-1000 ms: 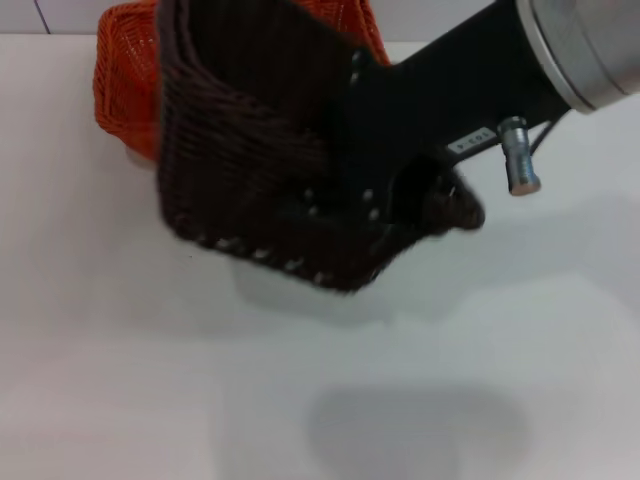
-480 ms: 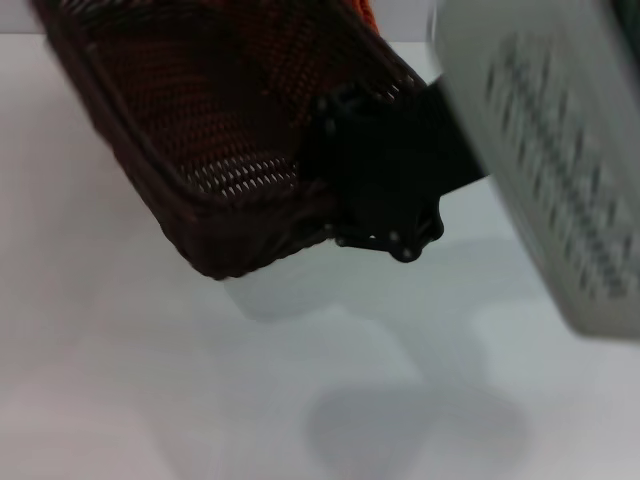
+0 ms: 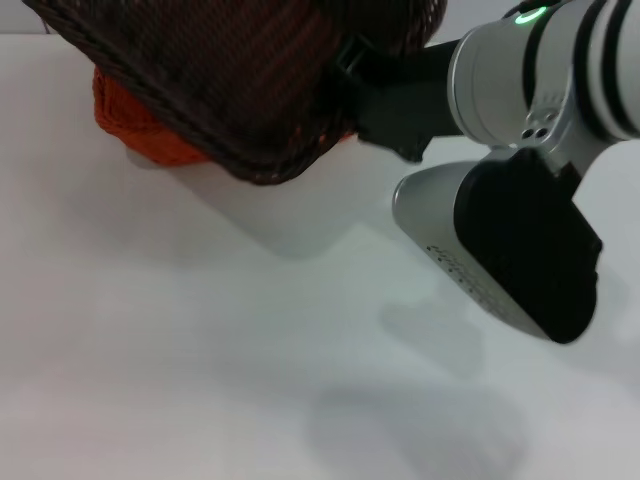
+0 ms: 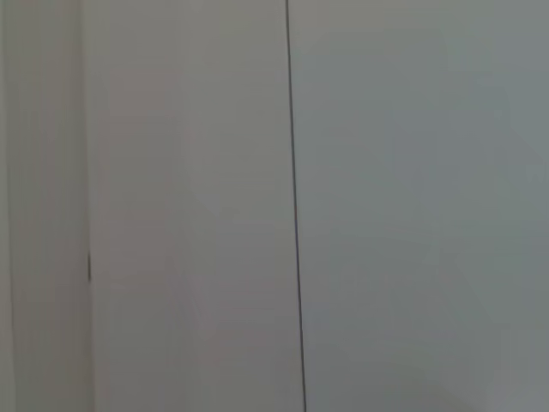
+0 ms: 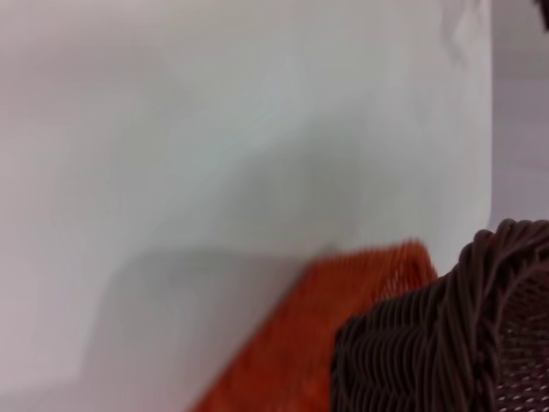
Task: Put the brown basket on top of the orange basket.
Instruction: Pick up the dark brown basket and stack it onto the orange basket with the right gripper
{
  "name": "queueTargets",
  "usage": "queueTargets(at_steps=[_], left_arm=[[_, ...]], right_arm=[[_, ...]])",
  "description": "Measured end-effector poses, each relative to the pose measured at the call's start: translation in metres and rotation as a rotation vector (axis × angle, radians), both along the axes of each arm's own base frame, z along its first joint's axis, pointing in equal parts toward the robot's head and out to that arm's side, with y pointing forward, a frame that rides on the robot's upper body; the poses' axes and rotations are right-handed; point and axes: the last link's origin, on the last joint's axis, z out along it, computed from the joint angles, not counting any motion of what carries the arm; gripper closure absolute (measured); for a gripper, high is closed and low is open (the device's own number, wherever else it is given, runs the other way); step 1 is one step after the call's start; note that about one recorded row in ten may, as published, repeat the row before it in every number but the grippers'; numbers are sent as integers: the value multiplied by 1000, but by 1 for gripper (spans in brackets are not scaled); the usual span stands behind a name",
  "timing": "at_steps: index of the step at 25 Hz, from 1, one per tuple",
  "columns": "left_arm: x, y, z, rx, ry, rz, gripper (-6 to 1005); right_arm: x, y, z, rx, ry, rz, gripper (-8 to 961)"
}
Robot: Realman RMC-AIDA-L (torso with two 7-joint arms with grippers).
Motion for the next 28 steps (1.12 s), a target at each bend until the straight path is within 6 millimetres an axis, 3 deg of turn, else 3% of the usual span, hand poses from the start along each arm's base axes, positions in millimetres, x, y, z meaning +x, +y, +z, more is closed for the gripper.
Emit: queueTargets(at_steps=[7,11,18,28], left_arm=[[-5,2,-8,-37,-38,33,259],[-7,2,-11,-53,-54,50,259],[-9,2,-15,-63,-86,48,258],[-9,5,-17,-74,-102,48,258]], right_arm=[[14,25,-15,127,-102,176,824],[19,37,-13,156,-118,197,813],[42,75,-4,252,-146,194,793],[64,99,-11,254,-228,211,765]])
